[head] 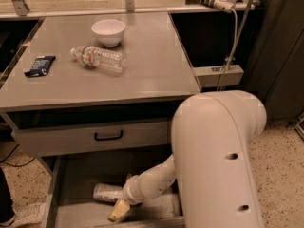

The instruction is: Pick blue plastic bottle from middle drawer and place on counter

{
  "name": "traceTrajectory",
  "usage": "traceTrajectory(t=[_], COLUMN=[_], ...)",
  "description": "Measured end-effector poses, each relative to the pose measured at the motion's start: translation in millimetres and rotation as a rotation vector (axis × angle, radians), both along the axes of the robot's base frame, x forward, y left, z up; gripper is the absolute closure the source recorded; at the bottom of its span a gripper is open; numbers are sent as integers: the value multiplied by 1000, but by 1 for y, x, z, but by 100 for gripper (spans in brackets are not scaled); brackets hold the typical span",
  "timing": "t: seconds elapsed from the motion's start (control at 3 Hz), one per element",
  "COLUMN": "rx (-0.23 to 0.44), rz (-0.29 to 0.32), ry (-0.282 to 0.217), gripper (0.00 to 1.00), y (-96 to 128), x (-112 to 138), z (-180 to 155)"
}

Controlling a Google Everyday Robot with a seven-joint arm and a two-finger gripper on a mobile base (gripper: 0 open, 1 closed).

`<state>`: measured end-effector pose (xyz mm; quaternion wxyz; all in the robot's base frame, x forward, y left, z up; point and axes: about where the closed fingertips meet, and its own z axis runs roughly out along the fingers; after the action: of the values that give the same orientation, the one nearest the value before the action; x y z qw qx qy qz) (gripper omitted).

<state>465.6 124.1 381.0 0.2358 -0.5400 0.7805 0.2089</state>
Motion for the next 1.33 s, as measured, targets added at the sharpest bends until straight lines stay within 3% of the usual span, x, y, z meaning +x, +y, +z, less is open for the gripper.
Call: traceTrajectory(t=[0.67,1.33], rx=[-5,-5], rz=[-24,-24], ry=[36,36], gripper=[0,40], y=[-4,-4], x=[-5,-5], z=[-19,-19])
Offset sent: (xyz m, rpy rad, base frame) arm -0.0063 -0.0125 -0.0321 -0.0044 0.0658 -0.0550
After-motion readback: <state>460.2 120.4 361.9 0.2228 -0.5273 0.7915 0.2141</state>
